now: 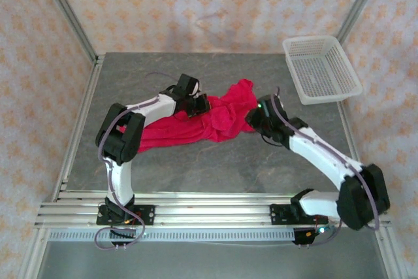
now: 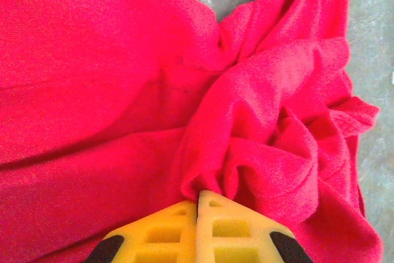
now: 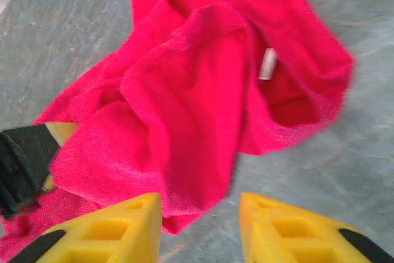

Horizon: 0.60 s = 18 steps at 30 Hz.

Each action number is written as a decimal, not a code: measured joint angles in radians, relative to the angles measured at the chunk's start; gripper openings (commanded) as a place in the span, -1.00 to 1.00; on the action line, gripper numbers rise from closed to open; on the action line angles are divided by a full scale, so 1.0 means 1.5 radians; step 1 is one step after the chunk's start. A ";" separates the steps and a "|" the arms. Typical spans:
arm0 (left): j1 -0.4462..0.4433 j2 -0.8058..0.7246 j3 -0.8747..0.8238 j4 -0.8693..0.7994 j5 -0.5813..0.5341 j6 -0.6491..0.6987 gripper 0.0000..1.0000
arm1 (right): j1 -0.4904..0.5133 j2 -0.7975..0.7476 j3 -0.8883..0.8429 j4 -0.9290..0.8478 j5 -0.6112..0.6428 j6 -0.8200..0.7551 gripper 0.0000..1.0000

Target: Fold the inside-out t-shirt

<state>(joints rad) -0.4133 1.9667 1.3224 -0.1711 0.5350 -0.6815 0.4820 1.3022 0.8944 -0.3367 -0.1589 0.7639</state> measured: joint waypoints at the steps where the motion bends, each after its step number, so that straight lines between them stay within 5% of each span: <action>1: -0.003 -0.003 -0.004 0.006 0.003 -0.002 -1.00 | 0.002 0.033 0.028 0.003 -0.017 0.004 0.03; 5: -0.009 -0.004 -0.014 0.020 0.006 -0.009 -1.00 | 0.016 0.149 0.133 0.018 -0.069 0.014 0.26; 10: -0.012 -0.005 -0.021 0.026 0.005 -0.018 -1.00 | 0.031 0.261 0.209 0.036 -0.117 0.040 0.21; 12: -0.012 -0.006 -0.024 0.027 0.005 -0.019 -1.00 | 0.033 0.306 0.226 0.045 -0.130 0.058 0.00; 15: -0.007 -0.007 -0.024 0.027 0.005 -0.019 -1.00 | 0.033 0.353 0.229 0.055 -0.146 0.082 -0.90; 18: 0.005 -0.012 -0.033 0.027 0.005 -0.019 -1.00 | 0.032 0.352 0.218 0.046 -0.148 0.080 -1.00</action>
<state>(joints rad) -0.4053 1.9491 1.2732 -0.1303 0.5423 -0.7097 0.5293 1.8305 1.2213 -0.2680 -0.3809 0.8845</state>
